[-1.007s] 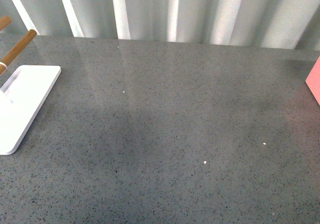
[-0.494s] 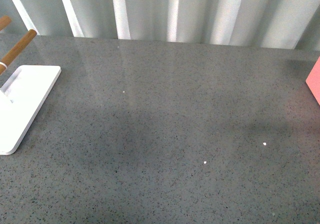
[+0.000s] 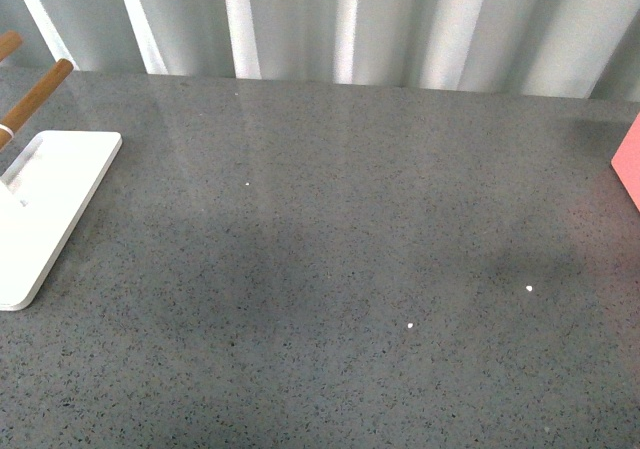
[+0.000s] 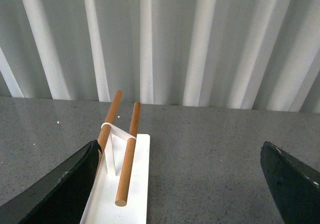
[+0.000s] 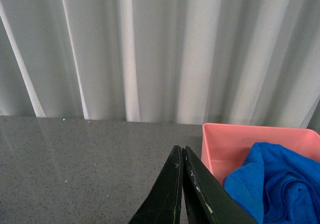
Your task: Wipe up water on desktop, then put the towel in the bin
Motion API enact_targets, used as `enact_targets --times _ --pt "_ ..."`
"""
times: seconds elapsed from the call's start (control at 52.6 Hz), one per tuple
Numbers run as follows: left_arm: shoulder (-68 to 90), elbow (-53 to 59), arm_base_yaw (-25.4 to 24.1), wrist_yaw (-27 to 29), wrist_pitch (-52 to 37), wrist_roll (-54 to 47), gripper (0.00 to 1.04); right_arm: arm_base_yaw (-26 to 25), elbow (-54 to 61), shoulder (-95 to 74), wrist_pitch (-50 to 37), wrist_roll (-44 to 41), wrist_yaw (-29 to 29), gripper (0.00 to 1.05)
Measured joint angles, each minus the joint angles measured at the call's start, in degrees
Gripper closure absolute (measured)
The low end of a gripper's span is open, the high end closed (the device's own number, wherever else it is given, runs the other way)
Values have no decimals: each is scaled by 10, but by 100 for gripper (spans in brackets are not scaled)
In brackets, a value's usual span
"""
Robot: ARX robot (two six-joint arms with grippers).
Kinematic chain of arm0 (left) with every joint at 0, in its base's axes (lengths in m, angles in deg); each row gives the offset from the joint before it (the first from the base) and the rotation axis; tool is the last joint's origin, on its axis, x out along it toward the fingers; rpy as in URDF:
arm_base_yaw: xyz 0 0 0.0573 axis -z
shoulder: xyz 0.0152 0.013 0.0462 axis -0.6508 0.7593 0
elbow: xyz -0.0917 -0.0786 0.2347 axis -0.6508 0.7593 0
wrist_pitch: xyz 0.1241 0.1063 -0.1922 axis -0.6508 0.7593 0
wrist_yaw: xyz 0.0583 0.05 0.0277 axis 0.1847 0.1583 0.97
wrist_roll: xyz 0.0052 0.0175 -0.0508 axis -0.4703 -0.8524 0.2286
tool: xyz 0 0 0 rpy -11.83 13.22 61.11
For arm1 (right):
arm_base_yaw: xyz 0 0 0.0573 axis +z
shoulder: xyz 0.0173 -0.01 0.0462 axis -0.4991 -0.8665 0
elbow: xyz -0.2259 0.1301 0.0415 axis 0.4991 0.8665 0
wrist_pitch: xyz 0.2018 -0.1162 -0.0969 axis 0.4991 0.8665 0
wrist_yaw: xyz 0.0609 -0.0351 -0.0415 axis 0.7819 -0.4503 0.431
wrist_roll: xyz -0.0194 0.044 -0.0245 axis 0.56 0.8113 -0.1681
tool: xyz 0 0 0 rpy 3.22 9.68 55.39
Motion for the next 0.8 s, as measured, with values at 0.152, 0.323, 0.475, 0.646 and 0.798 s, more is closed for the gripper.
enact_targets --times 0.152,0.323,0.475,0.646,0.798 --pt "0 0 0 0 0 0 7 0 0 48 46 0 -1 102" --pt "0 0 0 0 0 0 7 0 0 88 85 0 -2 102" --pt "0 0 0 0 0 0 7 0 0 115 111 1 -2 102" --pt "0 0 0 0 0 0 7 0 0 139 135 2 -2 102" --pt "0 0 0 0 0 0 7 0 0 158 155 3 -2 102"
